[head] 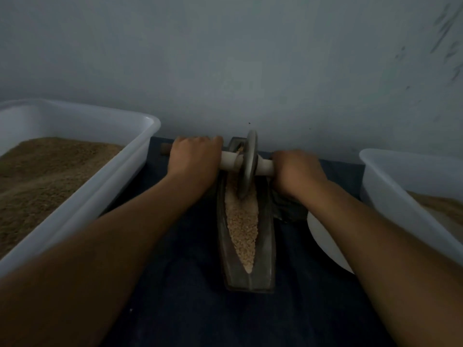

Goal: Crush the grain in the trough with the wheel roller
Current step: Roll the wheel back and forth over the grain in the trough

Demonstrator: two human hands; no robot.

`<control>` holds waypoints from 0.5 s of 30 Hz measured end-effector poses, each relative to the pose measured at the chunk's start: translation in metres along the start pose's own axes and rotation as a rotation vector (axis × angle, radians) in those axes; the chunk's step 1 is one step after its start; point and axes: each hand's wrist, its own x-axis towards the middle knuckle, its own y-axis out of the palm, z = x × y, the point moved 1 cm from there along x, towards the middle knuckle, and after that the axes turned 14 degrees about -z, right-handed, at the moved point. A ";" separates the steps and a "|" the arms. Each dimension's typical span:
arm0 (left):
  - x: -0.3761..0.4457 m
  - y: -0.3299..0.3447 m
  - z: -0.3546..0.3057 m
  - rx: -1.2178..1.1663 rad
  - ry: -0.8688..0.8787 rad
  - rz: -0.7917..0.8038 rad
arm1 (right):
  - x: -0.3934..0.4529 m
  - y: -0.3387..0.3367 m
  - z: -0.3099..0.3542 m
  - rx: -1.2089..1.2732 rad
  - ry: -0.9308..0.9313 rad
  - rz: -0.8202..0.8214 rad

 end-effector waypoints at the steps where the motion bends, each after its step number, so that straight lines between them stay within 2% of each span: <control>1: 0.003 0.002 0.001 -0.006 -0.005 0.002 | 0.004 0.001 0.000 -0.022 -0.014 0.018; 4: 0.003 0.004 0.002 -0.003 -0.019 0.004 | 0.007 0.000 0.002 -0.045 -0.042 0.020; 10: -0.021 -0.013 -0.002 0.029 -0.012 0.035 | -0.024 -0.011 0.006 -0.048 -0.118 -0.123; 15: -0.053 -0.046 -0.012 0.068 0.053 0.004 | -0.069 -0.028 0.004 0.075 -0.120 -0.121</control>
